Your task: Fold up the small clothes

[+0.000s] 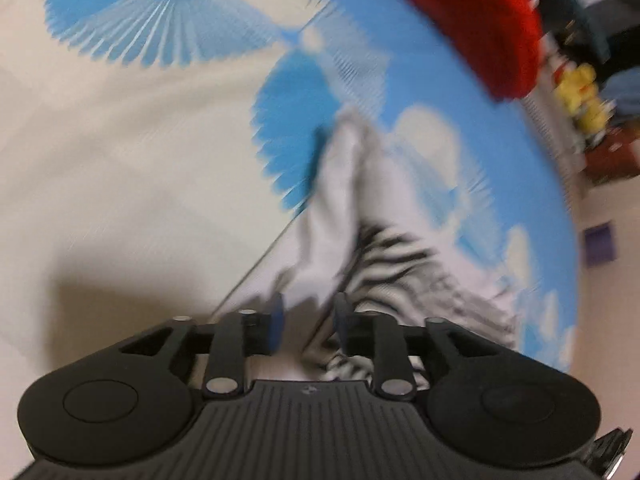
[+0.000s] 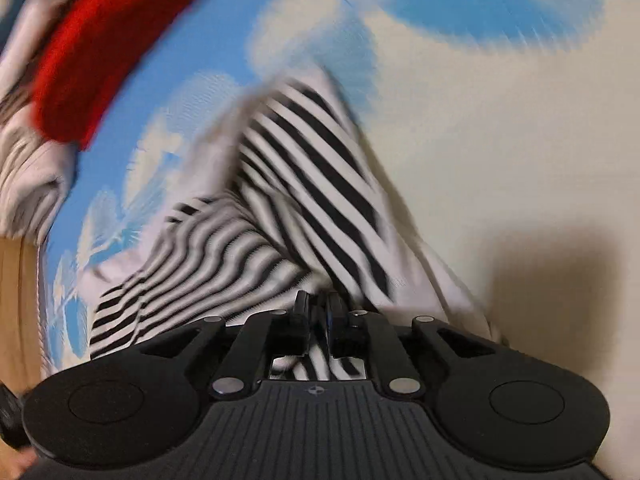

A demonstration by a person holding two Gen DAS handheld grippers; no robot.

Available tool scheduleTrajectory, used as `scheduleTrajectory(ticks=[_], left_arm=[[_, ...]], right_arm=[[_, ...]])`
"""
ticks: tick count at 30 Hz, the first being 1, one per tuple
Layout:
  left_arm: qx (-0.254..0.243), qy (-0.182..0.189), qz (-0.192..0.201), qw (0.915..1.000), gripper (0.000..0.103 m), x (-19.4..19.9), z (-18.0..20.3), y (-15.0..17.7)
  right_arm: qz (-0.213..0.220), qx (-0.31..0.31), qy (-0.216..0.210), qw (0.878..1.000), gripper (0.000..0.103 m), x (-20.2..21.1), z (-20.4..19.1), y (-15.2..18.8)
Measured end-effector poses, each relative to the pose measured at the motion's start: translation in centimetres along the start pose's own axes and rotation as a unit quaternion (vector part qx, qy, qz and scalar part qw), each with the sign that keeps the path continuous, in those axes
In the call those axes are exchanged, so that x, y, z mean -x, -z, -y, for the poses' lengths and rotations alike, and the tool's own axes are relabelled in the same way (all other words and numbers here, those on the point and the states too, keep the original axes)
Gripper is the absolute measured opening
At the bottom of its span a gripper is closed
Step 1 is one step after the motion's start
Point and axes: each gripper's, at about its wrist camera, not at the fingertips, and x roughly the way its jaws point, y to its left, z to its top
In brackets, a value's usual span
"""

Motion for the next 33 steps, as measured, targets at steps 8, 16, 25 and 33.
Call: scheduleTrajectory(ticks=[8, 16, 25, 33], left_arm=[[-0.015, -0.005, -0.023, 0.9996, 0.024, -2.3, 1.2, 1.0], [-0.061, 0.026, 0.033, 0.9972, 0.007, -0.1, 3.3, 0.1], [-0.103, 0.001, 0.064, 0.9927, 0.028, 0.7, 5.0, -0.5], [-0.128, 0.025, 0.033, 0.9909, 0.028, -0.4, 5.8, -0.7]], right_arm=[[-0.019, 0.03, 0.005, 0.999, 0.053, -3.0, -1.6, -0.3], [0.011, -0.008, -0.056, 0.998, 0.001, -1.6, -1.8, -1.1], [0.106, 0.129, 0.045, 0.985, 0.033, 0.1, -6.7, -0.1], [-0.069, 0.295, -0.158, 0.94, 0.049, -3.0, -13.9, 6.5]])
